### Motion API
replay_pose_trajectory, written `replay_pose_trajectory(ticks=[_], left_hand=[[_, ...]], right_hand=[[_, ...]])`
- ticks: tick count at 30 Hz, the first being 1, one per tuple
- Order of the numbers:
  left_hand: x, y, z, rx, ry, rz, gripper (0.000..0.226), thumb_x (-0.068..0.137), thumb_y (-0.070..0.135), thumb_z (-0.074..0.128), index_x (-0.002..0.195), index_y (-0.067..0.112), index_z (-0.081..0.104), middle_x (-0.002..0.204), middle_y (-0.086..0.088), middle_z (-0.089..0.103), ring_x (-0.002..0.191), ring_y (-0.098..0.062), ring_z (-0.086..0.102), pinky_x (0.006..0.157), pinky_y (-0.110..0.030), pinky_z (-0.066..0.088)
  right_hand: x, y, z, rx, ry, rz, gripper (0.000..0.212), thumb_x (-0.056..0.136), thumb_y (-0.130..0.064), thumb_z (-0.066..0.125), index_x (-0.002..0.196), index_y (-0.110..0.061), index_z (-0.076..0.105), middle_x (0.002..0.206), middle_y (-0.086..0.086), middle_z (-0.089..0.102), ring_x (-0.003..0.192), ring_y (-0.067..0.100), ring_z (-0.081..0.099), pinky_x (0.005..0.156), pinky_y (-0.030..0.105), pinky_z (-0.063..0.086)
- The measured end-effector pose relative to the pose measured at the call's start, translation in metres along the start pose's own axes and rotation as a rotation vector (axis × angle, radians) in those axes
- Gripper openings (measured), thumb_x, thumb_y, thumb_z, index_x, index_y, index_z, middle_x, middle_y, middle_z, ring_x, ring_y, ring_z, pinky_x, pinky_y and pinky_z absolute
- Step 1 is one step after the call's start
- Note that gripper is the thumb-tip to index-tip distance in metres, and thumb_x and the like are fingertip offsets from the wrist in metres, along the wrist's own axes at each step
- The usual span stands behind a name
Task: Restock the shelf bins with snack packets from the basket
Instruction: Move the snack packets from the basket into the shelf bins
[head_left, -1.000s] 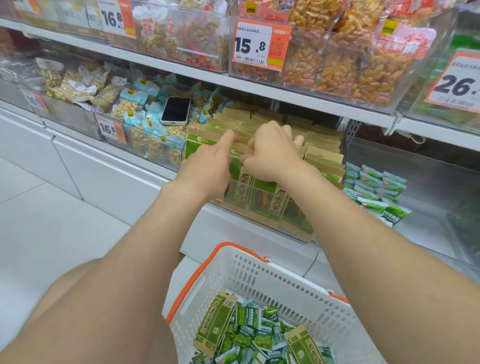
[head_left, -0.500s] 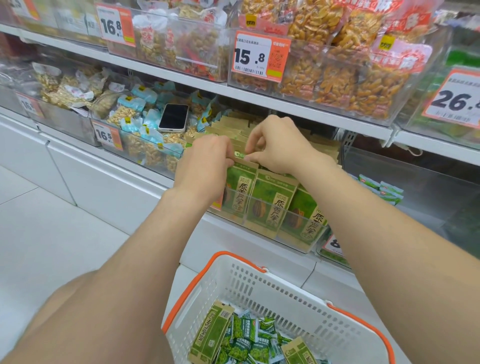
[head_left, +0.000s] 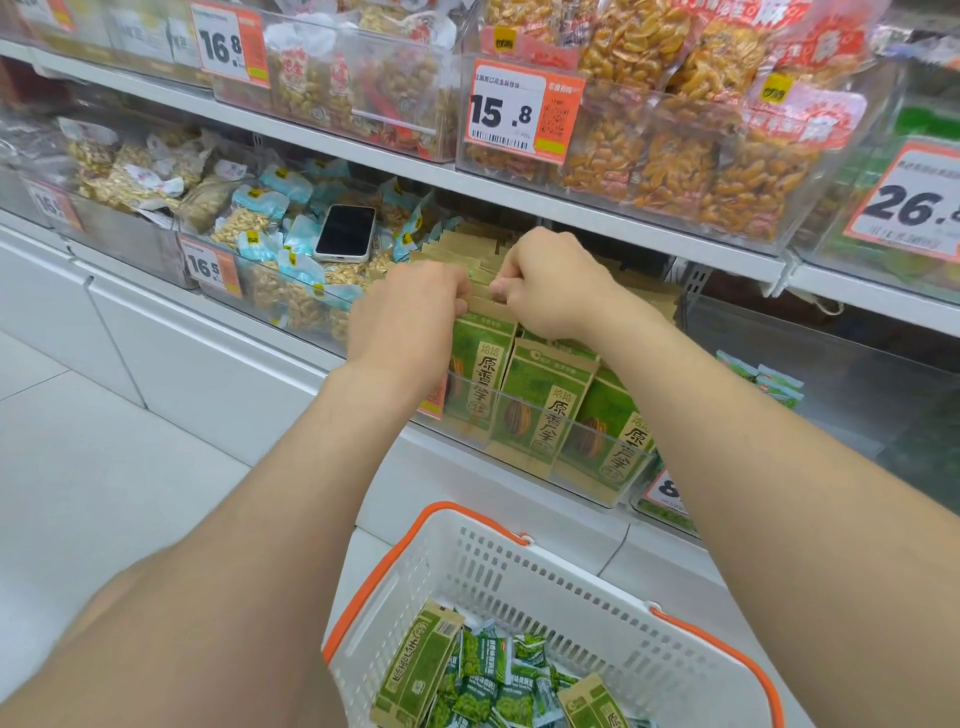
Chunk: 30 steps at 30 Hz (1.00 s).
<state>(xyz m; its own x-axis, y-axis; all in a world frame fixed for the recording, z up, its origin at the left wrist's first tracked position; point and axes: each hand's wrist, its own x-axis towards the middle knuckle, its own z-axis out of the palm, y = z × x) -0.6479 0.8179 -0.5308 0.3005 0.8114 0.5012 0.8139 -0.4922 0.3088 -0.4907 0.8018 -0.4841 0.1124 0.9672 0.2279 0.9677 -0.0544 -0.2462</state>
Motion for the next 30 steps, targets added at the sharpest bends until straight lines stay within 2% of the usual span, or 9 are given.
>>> replay_pose_trajectory(ticks=[6, 8, 11, 16, 19, 23, 26, 28, 30], left_hand=[[-0.007, 0.005, 0.004, 0.075, 0.023, -0.068, 0.026, 0.09, 0.013, 0.078, 0.113, 0.021, 0.069, 0.118, -0.007, 0.058, 0.107, -0.035, 0.058, 0.069, -0.043, 0.042], [-0.012, 0.008, 0.008, 0.08, 0.114, 0.086, 0.046, 0.082, 0.004, 0.082, 0.121, 0.019, 0.063, 0.127, -0.007, 0.055, 0.117, -0.033, 0.051, 0.083, -0.045, 0.046], [-0.015, 0.013, 0.012, -0.036, 0.059, 0.336, 0.062, 0.086, -0.006, 0.071, 0.138, 0.025, 0.058, 0.131, 0.0, 0.06, 0.122, -0.025, 0.05, 0.103, -0.043, 0.042], [-0.017, 0.024, 0.018, -0.066, 0.036, 0.227, 0.041, 0.095, -0.005, 0.062, 0.127, 0.02, 0.064, 0.117, -0.001, 0.069, 0.107, -0.024, 0.057, 0.091, -0.041, 0.048], [-0.02, 0.033, 0.02, -0.029, 0.013, 0.2, 0.047, 0.089, -0.011, 0.058, 0.129, 0.015, 0.063, 0.118, -0.006, 0.069, 0.11, -0.03, 0.054, 0.091, -0.041, 0.044], [-0.029, 0.038, 0.021, 0.015, -0.011, 0.202, 0.053, 0.083, -0.012, 0.063, 0.129, 0.014, 0.06, 0.123, -0.007, 0.067, 0.121, -0.032, 0.053, 0.108, -0.041, 0.036], [-0.04, 0.038, 0.027, -0.054, 0.027, 0.21, 0.057, 0.083, -0.01, 0.067, 0.134, 0.013, 0.057, 0.137, -0.009, 0.059, 0.141, -0.033, 0.044, 0.124, -0.051, 0.026], [-0.053, 0.042, 0.028, -0.119, 0.133, 0.259, 0.052, 0.081, -0.01, 0.066, 0.127, 0.012, 0.059, 0.132, -0.01, 0.055, 0.13, -0.034, 0.046, 0.11, -0.049, 0.041], [-0.067, 0.051, 0.027, -0.149, 0.22, 0.27, 0.036, 0.081, -0.005, 0.063, 0.11, 0.016, 0.058, 0.113, -0.006, 0.054, 0.106, -0.029, 0.048, 0.086, -0.046, 0.047]], right_hand=[[-0.02, -0.004, 0.007, 0.176, 0.05, 0.025, 0.017, 0.103, -0.029, 0.063, 0.106, -0.021, 0.077, 0.107, 0.0, 0.072, 0.104, 0.021, 0.065, 0.098, 0.046, 0.055], [-0.036, 0.001, -0.003, 0.22, 0.153, 0.037, 0.02, 0.104, -0.031, 0.061, 0.112, -0.021, 0.076, 0.11, -0.002, 0.072, 0.112, 0.019, 0.062, 0.104, 0.042, 0.05], [-0.067, 0.019, -0.013, 0.21, 0.209, 0.069, 0.019, 0.091, -0.046, 0.072, 0.102, -0.031, 0.077, 0.093, -0.013, 0.069, 0.096, 0.009, 0.063, 0.088, 0.031, 0.05], [-0.085, 0.035, 0.004, 0.053, 0.281, 0.044, 0.014, 0.09, -0.048, 0.075, 0.099, -0.038, 0.078, 0.093, -0.017, 0.074, 0.101, 0.012, 0.064, 0.098, 0.042, 0.044], [-0.074, 0.035, 0.01, -0.015, 0.335, 0.093, 0.017, 0.09, -0.047, 0.076, 0.104, -0.035, 0.077, 0.094, -0.013, 0.075, 0.103, 0.018, 0.064, 0.097, 0.042, 0.038], [-0.07, 0.034, 0.015, -0.086, 0.31, 0.014, 0.02, 0.096, -0.041, 0.071, 0.113, -0.035, 0.076, 0.103, -0.01, 0.076, 0.107, 0.023, 0.065, 0.099, 0.043, 0.037], [-0.076, 0.036, 0.013, -0.138, 0.265, -0.04, 0.028, 0.096, -0.043, 0.069, 0.122, -0.035, 0.072, 0.108, -0.01, 0.075, 0.112, 0.024, 0.063, 0.097, 0.044, 0.035], [-0.088, 0.038, 0.015, -0.17, 0.334, -0.065, 0.032, 0.095, -0.044, 0.067, 0.125, -0.032, 0.069, 0.11, -0.007, 0.074, 0.113, 0.025, 0.061, 0.095, 0.044, 0.036], [-0.11, 0.041, 0.021, -0.126, 0.533, -0.114, 0.027, 0.093, -0.031, 0.062, 0.117, -0.023, 0.072, 0.107, -0.002, 0.071, 0.108, 0.027, 0.059, 0.091, 0.044, 0.039]])
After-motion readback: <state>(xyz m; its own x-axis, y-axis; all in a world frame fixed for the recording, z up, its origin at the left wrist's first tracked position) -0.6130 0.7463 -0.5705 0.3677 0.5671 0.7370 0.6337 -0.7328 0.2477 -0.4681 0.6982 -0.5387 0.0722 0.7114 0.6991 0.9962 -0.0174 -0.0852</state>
